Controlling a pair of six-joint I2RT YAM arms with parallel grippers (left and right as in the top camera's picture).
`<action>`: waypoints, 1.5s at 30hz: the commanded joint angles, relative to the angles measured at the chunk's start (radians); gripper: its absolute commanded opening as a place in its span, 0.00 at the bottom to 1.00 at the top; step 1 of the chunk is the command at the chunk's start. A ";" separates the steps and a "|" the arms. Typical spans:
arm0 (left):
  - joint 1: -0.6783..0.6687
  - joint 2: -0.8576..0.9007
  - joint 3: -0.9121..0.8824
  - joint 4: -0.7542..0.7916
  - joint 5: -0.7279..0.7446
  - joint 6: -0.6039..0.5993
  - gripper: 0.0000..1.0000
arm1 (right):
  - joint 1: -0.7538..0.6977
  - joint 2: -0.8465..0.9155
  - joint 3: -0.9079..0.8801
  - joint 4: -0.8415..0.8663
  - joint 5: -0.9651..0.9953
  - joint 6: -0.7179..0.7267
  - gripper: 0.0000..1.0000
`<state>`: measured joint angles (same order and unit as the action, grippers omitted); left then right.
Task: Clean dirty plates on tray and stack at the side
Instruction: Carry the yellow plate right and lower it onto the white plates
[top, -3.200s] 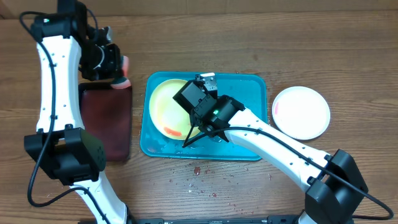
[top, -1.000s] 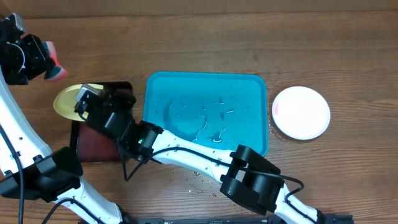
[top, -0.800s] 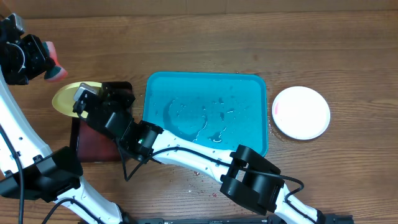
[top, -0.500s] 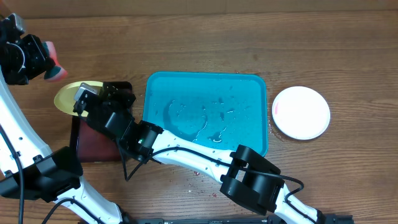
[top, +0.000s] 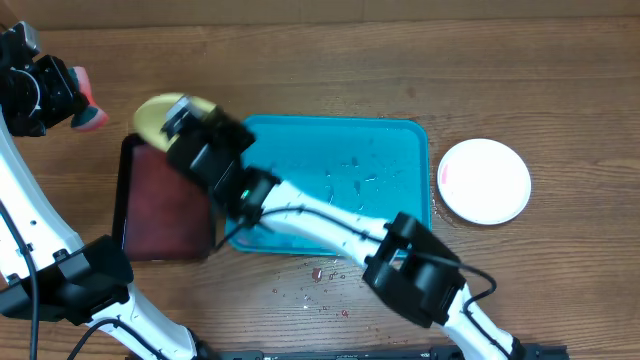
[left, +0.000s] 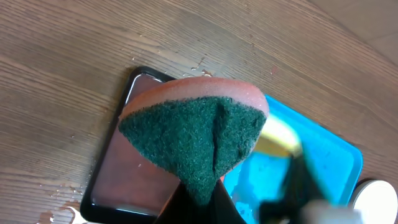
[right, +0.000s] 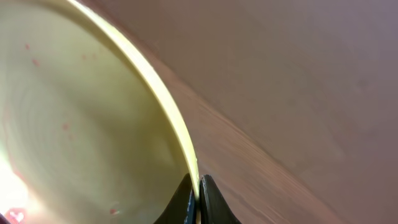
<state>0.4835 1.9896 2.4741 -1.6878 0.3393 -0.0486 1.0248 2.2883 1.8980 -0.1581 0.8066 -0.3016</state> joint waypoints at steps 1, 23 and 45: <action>0.000 -0.035 0.021 -0.002 0.001 0.004 0.04 | -0.088 -0.095 0.034 -0.035 0.049 0.092 0.04; -0.319 -0.032 0.013 0.021 -0.091 -0.037 0.04 | -0.982 -0.431 0.013 -1.181 -0.617 1.037 0.04; -0.691 0.146 0.013 0.064 -0.167 -0.098 0.04 | -1.263 -0.431 -0.491 -1.110 -0.752 0.978 0.04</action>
<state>-0.1661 2.0819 2.4741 -1.6249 0.1844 -0.1287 -0.2337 1.8694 1.4471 -1.2755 0.0589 0.6861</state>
